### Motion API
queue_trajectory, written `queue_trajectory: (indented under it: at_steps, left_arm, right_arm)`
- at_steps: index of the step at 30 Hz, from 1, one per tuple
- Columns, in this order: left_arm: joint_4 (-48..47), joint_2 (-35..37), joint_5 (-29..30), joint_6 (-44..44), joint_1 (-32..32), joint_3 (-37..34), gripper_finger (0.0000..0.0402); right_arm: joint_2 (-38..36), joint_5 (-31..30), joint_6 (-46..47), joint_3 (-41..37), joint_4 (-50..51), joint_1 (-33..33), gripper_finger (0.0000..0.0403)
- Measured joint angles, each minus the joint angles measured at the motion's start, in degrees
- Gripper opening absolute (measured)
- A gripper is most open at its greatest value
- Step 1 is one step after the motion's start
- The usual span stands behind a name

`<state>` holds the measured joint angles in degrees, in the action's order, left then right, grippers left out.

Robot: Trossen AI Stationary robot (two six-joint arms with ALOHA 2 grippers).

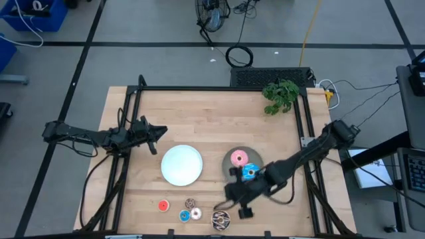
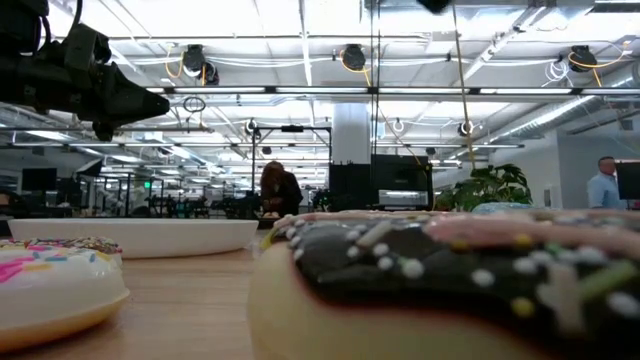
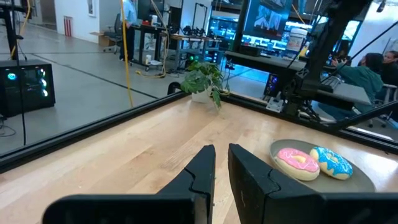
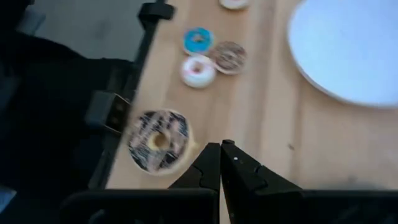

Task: Pick & Place donuts
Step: Put the big black donut on the gray plate

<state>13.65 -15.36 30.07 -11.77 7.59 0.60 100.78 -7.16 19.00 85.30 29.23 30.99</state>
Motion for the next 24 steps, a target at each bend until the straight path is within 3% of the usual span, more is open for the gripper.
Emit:
queue_trajectory:
  at_steps: [4, 12, 16, 24]
  left_arm:
    - [0.04, -0.01, 0.02, 0.0, -0.02, 0.0, 0.0051]
    - [-0.03, 0.0, 0.02, 0.01, -0.01, 0.0, 0.0051]
    - [-0.07, -0.02, 0.02, 0.28, -0.02, 0.0, 0.0051]
    - [-0.34, -0.01, -0.01, -0.35, -0.01, 0.0, 0.0051]
  right_arm:
    - [8.82, -0.07, -2.65, 12.03, 5.82, 1.82, 0.0]
    - [25.32, 3.48, -4.37, 37.47, 29.9, 1.8, 0.0]
    - [30.52, 4.51, -7.13, 42.59, 30.36, 1.87, 0.0]
    - [33.43, 4.33, -14.31, 42.57, 27.19, 1.93, 0.0001]
